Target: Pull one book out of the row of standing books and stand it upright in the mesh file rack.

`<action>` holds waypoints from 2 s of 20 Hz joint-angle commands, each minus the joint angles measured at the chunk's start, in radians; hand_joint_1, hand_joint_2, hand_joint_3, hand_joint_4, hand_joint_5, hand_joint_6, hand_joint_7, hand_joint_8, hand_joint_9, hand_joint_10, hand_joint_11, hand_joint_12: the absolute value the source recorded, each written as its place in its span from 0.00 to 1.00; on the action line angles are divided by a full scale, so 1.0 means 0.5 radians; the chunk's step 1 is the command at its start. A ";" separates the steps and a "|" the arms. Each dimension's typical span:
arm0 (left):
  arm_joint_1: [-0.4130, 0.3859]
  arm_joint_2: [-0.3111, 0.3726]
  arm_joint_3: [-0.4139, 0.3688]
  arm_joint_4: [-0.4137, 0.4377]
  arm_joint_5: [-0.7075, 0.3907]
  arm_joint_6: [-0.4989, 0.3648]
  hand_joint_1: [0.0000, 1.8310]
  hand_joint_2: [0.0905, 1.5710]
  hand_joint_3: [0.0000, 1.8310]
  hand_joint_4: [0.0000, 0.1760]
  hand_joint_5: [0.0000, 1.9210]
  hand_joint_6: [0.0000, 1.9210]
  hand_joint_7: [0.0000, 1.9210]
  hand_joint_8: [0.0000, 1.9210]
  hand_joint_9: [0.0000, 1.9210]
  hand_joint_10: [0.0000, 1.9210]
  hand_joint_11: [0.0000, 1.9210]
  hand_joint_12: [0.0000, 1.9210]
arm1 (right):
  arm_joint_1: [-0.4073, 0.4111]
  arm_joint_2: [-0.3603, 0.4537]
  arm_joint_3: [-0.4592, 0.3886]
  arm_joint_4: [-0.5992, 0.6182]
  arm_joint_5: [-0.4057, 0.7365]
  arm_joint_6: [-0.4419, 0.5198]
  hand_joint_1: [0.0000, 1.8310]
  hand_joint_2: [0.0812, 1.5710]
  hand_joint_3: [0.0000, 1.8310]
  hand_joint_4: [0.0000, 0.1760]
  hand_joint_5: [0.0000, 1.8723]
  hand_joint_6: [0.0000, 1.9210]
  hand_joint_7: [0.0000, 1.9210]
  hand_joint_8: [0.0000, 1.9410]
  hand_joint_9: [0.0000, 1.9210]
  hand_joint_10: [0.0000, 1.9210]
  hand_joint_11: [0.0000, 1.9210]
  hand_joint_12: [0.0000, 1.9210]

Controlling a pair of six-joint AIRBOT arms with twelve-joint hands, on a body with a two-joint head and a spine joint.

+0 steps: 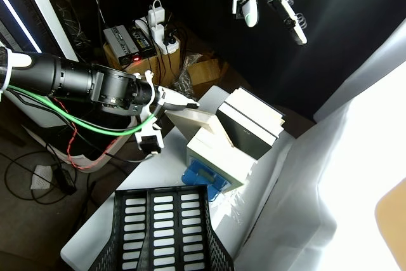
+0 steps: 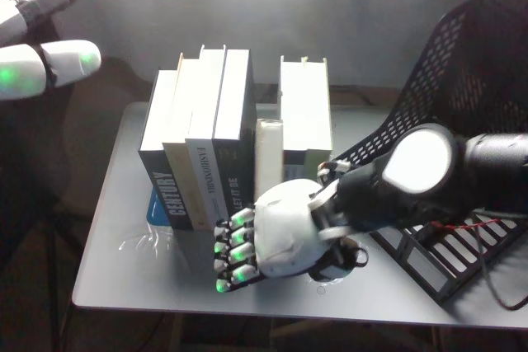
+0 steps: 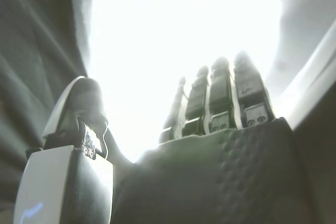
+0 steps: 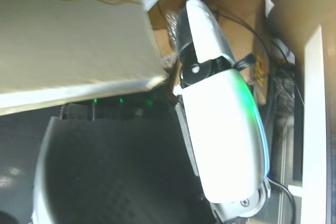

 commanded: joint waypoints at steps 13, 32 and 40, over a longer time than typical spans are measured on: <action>-0.065 0.026 0.012 0.002 -0.108 -0.011 0.17 0.85 0.01 0.50 0.00 0.00 0.00 0.00 0.00 0.00 0.00 0.00 | 0.265 0.495 -0.144 0.651 0.215 -0.145 0.42 0.60 0.00 0.00 0.00 0.00 0.00 0.00 0.00 0.00 0.00 0.00; -0.058 0.022 0.034 -0.040 -0.128 -0.011 0.17 0.88 0.01 0.51 0.00 0.00 0.00 0.00 0.00 0.00 0.00 0.00 | 0.338 0.173 -0.016 0.223 0.101 -0.144 0.46 0.58 0.00 0.00 0.00 0.00 0.00 0.00 0.00 0.00 0.00 0.00; -0.034 0.073 -0.010 -0.101 -0.214 -0.011 0.17 0.97 0.01 0.14 0.00 0.00 0.00 0.00 0.00 0.00 0.00 0.00 | 0.234 0.065 0.080 -0.066 -0.014 -0.070 0.45 0.61 0.01 0.00 0.00 0.00 0.00 0.00 0.00 0.00 0.00 0.00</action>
